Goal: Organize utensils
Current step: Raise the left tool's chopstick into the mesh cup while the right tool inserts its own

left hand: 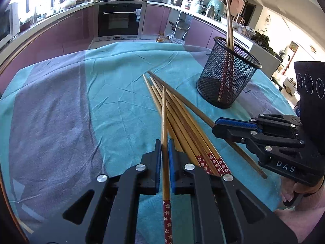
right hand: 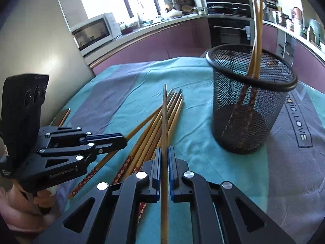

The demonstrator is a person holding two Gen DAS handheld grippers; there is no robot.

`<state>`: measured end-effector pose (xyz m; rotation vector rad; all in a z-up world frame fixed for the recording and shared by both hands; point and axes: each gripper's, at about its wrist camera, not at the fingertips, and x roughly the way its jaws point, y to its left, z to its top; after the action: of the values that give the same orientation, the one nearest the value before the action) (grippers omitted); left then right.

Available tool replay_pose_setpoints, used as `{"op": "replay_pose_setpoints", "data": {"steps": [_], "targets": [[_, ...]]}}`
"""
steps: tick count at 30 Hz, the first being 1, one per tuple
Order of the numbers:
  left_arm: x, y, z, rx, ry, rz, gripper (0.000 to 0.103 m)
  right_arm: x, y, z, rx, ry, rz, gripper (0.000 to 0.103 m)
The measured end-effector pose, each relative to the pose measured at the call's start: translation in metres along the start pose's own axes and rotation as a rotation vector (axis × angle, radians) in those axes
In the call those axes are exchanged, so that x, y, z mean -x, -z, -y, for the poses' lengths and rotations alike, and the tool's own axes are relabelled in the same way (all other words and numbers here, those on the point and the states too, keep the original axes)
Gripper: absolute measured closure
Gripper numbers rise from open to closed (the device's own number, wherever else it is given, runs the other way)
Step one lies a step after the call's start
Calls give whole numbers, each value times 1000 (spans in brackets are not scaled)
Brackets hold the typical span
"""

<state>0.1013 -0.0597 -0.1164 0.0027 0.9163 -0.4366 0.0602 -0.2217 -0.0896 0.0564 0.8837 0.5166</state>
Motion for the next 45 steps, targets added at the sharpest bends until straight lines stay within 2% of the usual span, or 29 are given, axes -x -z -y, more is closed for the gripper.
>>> {"op": "replay_pose_setpoints", "data": {"steps": [5, 12, 17, 19, 27, 35, 45], "targets": [[-6, 2, 5, -32, -4, -15, 95, -9, 2, 1, 8, 14, -53, 96], [-15, -2, 6, -68, 3, -39, 85, -19, -8, -2, 37, 49, -68, 94], [-20, -7, 0, -58, 9, -49, 86, -26, -15, 2, 26, 36, -71, 95], [-20, -9, -2, -49, 3, -53, 92, -26, -16, 4, 16, 26, -69, 96], [-5, -12, -3, -23, 26, -11, 95, 5, -15, 7, 6, -10, 13, 97], [46, -31, 12, -58, 124, 104, 95, 53, -19, 15, -6, -37, 132, 97], [97, -53, 26, -92, 216, 216, 96, 97, -23, 27, -20, -18, 258, 97]]}}
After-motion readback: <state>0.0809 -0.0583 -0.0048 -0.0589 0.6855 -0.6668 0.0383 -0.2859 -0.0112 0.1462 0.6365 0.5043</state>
